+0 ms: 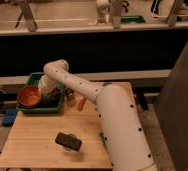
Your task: Stack bowls into tray
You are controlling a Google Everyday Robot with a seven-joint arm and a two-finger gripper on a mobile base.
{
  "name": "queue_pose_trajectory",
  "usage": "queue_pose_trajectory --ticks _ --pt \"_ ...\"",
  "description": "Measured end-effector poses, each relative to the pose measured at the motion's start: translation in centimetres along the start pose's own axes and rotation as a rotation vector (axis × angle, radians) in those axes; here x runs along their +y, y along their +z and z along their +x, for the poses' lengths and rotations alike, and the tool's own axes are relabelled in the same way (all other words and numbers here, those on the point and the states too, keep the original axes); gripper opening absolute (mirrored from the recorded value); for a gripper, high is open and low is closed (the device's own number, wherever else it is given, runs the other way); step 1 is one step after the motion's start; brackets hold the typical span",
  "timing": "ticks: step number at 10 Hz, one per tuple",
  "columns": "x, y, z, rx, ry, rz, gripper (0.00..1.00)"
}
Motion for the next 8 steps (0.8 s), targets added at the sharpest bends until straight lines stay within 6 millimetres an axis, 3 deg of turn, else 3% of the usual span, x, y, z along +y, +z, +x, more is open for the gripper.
queue_pose_trajectory --ticks 3,5,8 --pt "-0.34 0.36 0.11 0.002 -0.003 0.032 0.74" --pt "-0.27 0.31 0.11 0.008 0.005 0.051 0.80" --pt "-0.18 0.25 0.14 0.022 0.029 0.050 0.80"
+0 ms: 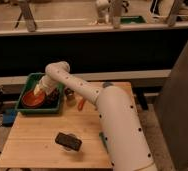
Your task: Stack bowls into tray
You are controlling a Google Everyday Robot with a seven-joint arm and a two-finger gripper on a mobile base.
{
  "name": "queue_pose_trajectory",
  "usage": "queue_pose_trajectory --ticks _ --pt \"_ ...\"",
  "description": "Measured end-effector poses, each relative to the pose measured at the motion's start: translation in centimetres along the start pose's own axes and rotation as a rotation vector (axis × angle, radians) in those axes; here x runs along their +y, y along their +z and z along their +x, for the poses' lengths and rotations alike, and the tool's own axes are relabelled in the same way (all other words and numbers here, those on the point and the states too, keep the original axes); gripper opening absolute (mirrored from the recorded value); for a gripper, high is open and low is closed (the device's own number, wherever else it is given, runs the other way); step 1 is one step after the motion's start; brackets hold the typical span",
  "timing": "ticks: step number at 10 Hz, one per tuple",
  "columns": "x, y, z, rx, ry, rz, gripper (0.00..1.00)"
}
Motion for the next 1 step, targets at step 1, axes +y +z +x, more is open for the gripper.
queue_pose_trajectory --ticks 1 --pt "0.17 -0.12 -0.01 0.008 0.010 -0.003 0.80"
